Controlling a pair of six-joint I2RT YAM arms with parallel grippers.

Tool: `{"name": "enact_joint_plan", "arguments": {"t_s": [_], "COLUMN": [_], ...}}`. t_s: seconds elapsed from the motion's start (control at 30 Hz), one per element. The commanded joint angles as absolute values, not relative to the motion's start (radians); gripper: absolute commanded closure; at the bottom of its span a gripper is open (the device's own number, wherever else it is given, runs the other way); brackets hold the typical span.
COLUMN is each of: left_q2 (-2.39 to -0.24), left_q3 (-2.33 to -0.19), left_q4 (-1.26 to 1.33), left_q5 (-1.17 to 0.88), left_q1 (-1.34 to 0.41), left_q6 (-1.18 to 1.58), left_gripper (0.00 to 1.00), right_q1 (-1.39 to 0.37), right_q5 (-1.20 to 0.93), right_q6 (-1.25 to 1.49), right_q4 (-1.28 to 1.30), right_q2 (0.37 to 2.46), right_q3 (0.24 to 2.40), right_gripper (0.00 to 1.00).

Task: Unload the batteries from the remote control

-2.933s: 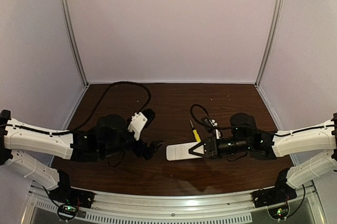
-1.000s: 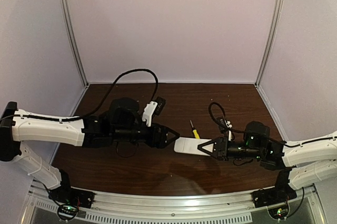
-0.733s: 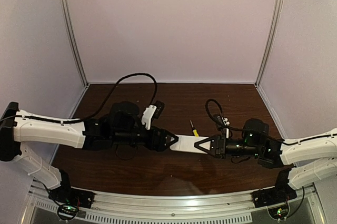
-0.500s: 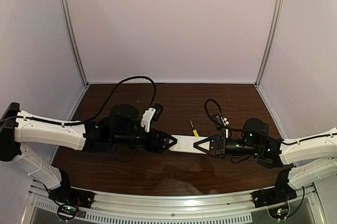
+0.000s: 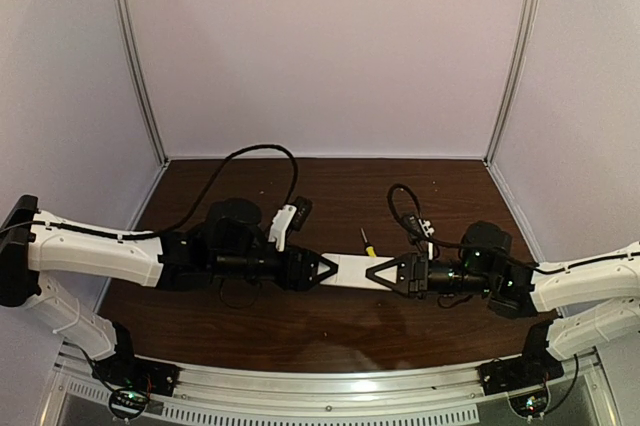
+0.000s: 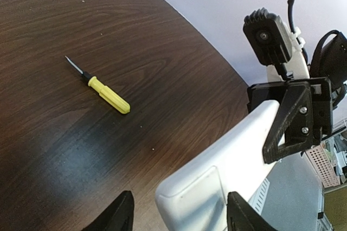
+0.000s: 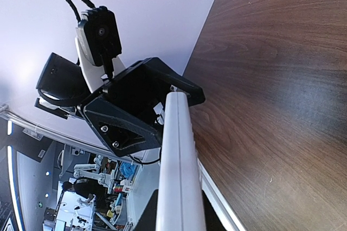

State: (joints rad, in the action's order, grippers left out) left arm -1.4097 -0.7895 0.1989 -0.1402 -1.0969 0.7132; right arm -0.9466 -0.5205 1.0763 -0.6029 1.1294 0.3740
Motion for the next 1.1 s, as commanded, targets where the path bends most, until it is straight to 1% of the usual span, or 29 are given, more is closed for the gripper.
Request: {"name": "enact_joint_plan", "arguments": {"t_s": [0.0, 0.17, 0.43, 0.9, 1.07], "left_q2": [-1.410, -1.414, -1.425, -1.429, -1.430], "left_q3": [-0.779, -0.782, -0.781, -0.780, -0.781], "left_q4": [0.251, 0.253, 0.257, 0.260, 0.259], "left_q5": [-0.154, -0.158, -0.163, -0.171, -0.172], "left_q1": [-1.103, -1.102, -1.102, -1.102, -1.103], "left_q6": [0.719, 0.718, 0.719, 0.723, 0.724], "left_gripper": [0.42, 0.47, 0.48, 0.56, 0.62], "right_q1": [-0.951, -0.952, -0.952, -0.953, -0.954], "right_q5": [-0.535, -0.542, -0.548, -0.560, -0.562], "right_q6": [1.065, 1.070, 1.075, 1.082, 1.083], "right_q4": [-0.654, -0.669, -0.685, -0.710, -0.713], "right_q2": [1.137, 1.142, 1.147, 1.152, 1.149], "right_q3": [0.399, 0.395, 0.393, 0.394, 0.394], "right_gripper": [1.00, 1.00, 1.00, 1.00, 1.00]}}
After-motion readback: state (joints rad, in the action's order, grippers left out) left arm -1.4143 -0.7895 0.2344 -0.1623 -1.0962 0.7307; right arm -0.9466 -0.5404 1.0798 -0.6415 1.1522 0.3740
